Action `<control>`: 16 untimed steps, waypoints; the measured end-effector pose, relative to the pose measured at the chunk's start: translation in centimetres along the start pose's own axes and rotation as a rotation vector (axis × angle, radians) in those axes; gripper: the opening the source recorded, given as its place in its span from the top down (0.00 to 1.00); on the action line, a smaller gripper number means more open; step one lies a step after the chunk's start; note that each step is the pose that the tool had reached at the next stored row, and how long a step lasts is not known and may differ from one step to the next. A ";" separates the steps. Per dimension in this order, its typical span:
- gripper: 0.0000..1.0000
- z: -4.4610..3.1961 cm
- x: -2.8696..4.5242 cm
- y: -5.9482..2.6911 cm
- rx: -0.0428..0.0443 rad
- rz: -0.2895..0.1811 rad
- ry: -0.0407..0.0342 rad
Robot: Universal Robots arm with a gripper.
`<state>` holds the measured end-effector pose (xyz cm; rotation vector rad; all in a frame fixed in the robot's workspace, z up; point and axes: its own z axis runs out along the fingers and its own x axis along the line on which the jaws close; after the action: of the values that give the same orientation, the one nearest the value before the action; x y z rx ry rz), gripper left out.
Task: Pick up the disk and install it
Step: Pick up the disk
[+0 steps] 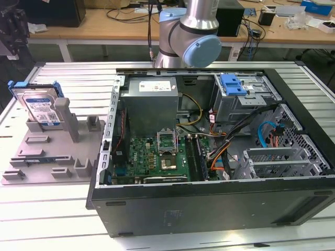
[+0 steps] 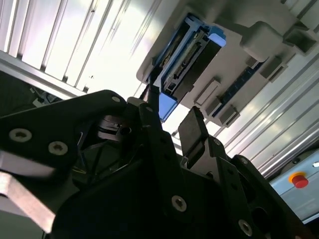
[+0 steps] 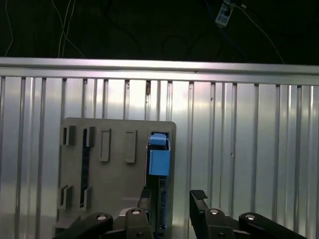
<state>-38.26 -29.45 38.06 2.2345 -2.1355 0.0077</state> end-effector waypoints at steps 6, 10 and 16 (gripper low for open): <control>0.56 0.29 0.07 0.92 0.0043 -0.036 0.0016; 0.56 0.67 0.09 1.17 0.0110 -0.026 0.0057; 0.56 1.12 0.19 1.23 0.0113 0.012 0.0099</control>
<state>-39.51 -29.74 36.99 2.2226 -2.1496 0.0313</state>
